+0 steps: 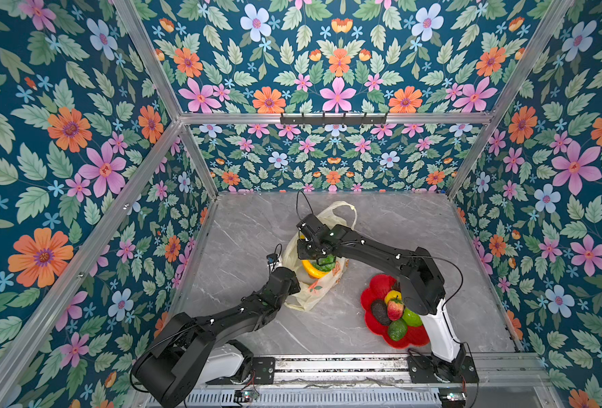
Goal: Take fruits out of the plastic bag
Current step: Pick up the fruit from the plastic bag, then place the fruit on the plate.
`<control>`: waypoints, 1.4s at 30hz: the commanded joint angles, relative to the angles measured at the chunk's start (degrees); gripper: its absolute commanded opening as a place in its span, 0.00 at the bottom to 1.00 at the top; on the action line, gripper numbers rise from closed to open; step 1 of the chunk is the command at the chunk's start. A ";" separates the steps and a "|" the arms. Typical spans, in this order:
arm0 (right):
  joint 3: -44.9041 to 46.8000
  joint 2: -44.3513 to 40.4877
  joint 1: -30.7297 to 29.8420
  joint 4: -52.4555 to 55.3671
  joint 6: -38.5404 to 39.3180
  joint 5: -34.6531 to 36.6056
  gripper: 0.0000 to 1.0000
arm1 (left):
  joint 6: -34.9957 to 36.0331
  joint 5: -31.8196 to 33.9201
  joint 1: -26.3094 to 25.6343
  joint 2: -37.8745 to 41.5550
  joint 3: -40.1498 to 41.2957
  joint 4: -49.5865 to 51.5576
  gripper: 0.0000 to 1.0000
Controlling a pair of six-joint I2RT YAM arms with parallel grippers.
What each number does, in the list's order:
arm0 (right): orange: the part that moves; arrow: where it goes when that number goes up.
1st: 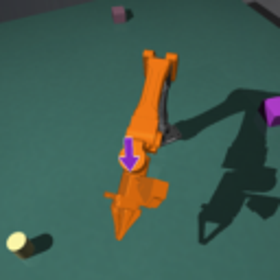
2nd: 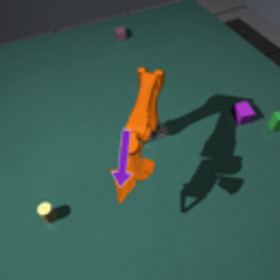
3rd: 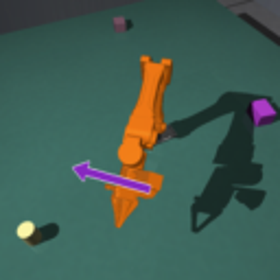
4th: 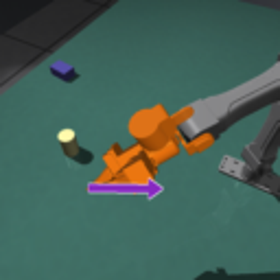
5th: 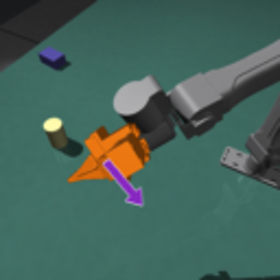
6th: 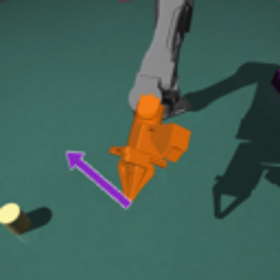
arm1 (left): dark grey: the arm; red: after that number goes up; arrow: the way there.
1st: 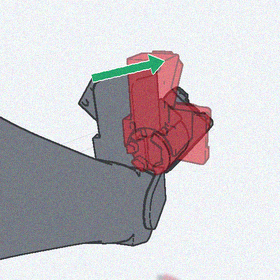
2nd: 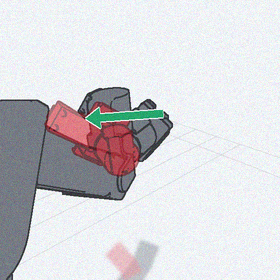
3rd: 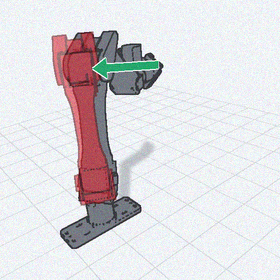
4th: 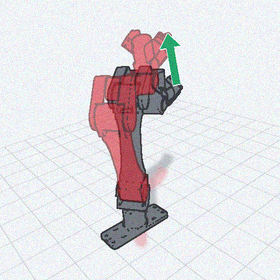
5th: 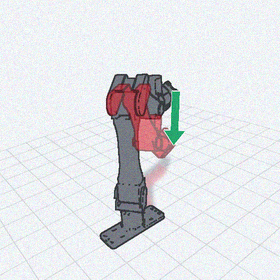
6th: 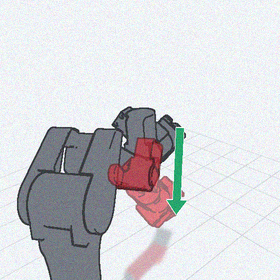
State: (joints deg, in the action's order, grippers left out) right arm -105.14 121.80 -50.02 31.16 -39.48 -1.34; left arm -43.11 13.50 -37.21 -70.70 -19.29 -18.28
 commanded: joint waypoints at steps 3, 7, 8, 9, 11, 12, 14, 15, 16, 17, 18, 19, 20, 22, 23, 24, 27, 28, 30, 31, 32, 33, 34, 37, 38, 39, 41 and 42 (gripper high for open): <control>2.52 -3.98 -0.12 -3.18 -0.68 -1.68 0.20 | 1.22 0.65 0.03 -0.91 -0.74 -0.64 0.00; 4.04 -5.81 -0.16 -3.82 -0.68 -2.90 0.20 | 2.35 1.38 0.03 -1.33 -2.29 0.75 0.00; 4.43 -6.28 -0.09 -3.48 -0.68 -3.49 0.20 | 2.55 1.72 0.03 -1.22 -2.65 1.19 0.00; 4.94 -6.97 -0.22 -3.17 -0.60 -3.83 0.20 | 2.84 2.04 0.11 -1.17 -2.98 1.47 0.00; 6.45 -8.85 -0.42 -3.19 -0.51 -4.09 0.20 | 3.54 2.58 0.17 -1.33 -3.53 2.08 0.00; 7.51 -9.92 -0.55 -3.28 -0.33 -4.27 0.20 | 3.96 2.93 0.29 -1.58 -3.90 2.35 0.00; 8.85 -12.21 -0.85 -3.04 0.10 -4.33 0.20 | 4.89 3.14 0.48 -2.13 -4.31 2.59 0.00; 9.52 -13.35 -0.94 -2.58 0.41 -4.28 0.20 | 5.45 3.27 0.73 -2.44 -4.50 2.77 0.00; 10.20 -14.42 -1.04 -2.00 0.67 -4.21 0.20 | 6.04 3.13 1.11 -2.67 -4.83 3.17 0.00; 10.85 -15.61 -1.04 -1.58 0.75 -4.12 0.20 | 6.55 2.84 1.60 -2.69 -5.19 3.65 0.00; 11.98 -17.04 -1.17 -0.98 1.04 -3.90 0.20 | 7.19 2.27 2.23 -2.62 -5.41 4.01 0.00; 13.47 -18.66 -1.30 -0.76 1.12 -3.32 0.20 | 8.00 1.83 2.85 -2.44 -5.63 4.13 0.00; 14.93 -20.13 -1.34 -0.55 1.23 -2.80 0.20 | 8.72 1.48 3.37 -2.22 -5.66 4.13 0.00; 18.20 -23.33 -1.48 0.47 1.18 -1.81 0.20 | 10.07 1.23 4.51 -1.99 -5.83 4.39 0.00; 19.49 -24.66 -1.48 1.22 1.25 -1.42 0.20 | 10.46 0.87 5.17 -1.99 -5.92 4.40 0.00; 21.05 -26.08 -1.56 2.29 1.18 -0.77 0.20 | 10.95 0.40 5.87 -1.90 -5.89 4.32 0.00; 26.30 -31.63 -1.65 4.78 0.42 1.34 0.20 | 11.89 -0.85 7.22 -2.05 -5.52 3.37 0.00; 28.28 -33.20 -1.72 5.42 -0.23 1.96 0.20 | 12.12 -1.14 7.40 -2.07 -5.37 2.98 0.00; 31.65 -36.13 -1.67 6.54 -1.85 3.15 0.20 | 12.37 -1.42 7.68 -2.42 -5.15 2.34 0.00; 33.65 -37.63 -1.65 6.99 -2.73 3.78 0.20 | 12.36 -1.45 7.68 -2.59 -5.04 2.08 0.00; 34.81 -38.78 -1.67 7.59 -3.52 4.40 0.20 | 12.35 -1.47 7.76 -2.69 -4.80 1.83 0.00; 36.24 -39.84 -1.66 8.37 -4.49 5.18 0.20 | 12.35 -1.63 7.77 -2.78 -4.58 1.40 0.00; 37.48 -40.85 -1.66 8.88 -5.41 6.01 0.20 | 12.27 -1.76 7.78 -2.94 -4.44 1.12 0.00; 40.60 -43.14 -1.57 9.87 -8.81 7.80 0.20 | 12.01 -2.20 7.84 -3.30 -4.11 0.37 0.00; 41.65 -43.96 -1.62 9.84 -10.28 8.50 0.20 | 11.85 -2.42 7.81 -3.44 -4.01 0.18 0.00; 42.83 -44.62 -1.60 9.48 -11.59 9.09 0.20 | 11.75 -2.51 7.83 -3.56 -3.93 0.03 0.00; 44.56 -45.46 -1.66 8.85 -13.95 9.92 0.20 | 11.57 -2.68 7.78 -3.66 -3.68 -0.21 0.00; 45.40 -45.70 -1.63 8.36 -14.86 10.28 0.20 | 11.49 -2.73 7.85 -3.66 -3.61 -0.34 0.00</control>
State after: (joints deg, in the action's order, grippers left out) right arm -61.10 76.82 -51.64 39.70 -49.34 6.02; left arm -31.55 11.27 -29.39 -74.30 -23.14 -17.26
